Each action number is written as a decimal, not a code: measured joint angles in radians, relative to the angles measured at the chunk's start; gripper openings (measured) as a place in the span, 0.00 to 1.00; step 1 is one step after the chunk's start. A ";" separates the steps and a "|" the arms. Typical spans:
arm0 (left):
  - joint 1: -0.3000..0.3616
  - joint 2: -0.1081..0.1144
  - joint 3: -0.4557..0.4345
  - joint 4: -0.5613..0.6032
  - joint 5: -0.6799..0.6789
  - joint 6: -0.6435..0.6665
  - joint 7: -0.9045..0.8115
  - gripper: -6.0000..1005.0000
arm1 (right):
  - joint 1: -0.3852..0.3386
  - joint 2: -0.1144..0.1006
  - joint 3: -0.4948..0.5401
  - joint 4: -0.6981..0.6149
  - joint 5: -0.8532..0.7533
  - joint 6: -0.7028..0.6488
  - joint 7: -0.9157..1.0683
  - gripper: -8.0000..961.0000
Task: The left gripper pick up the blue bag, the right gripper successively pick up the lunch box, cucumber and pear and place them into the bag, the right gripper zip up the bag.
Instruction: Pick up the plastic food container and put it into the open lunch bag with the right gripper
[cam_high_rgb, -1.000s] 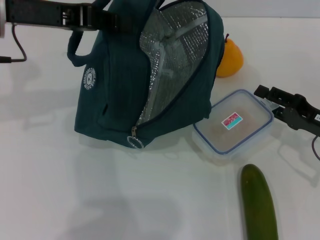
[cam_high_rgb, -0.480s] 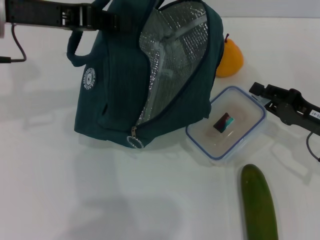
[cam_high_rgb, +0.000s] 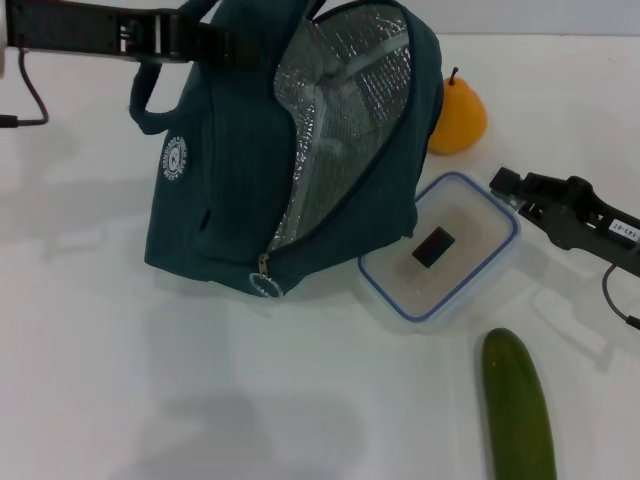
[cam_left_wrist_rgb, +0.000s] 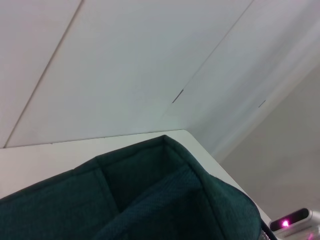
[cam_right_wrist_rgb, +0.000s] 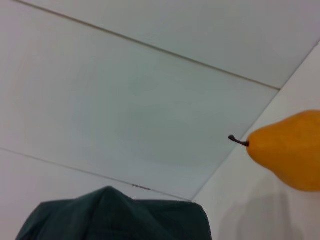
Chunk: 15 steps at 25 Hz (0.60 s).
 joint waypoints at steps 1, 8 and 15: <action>0.001 0.000 0.000 0.000 0.000 0.000 0.003 0.07 | 0.000 0.000 0.000 0.002 0.008 0.000 0.001 0.11; 0.004 0.000 0.000 -0.001 0.000 0.001 0.006 0.07 | -0.028 0.000 0.001 0.010 0.092 -0.011 0.009 0.11; 0.005 0.000 0.000 -0.001 0.000 0.002 0.006 0.07 | -0.099 -0.006 0.019 0.013 0.162 -0.097 0.028 0.11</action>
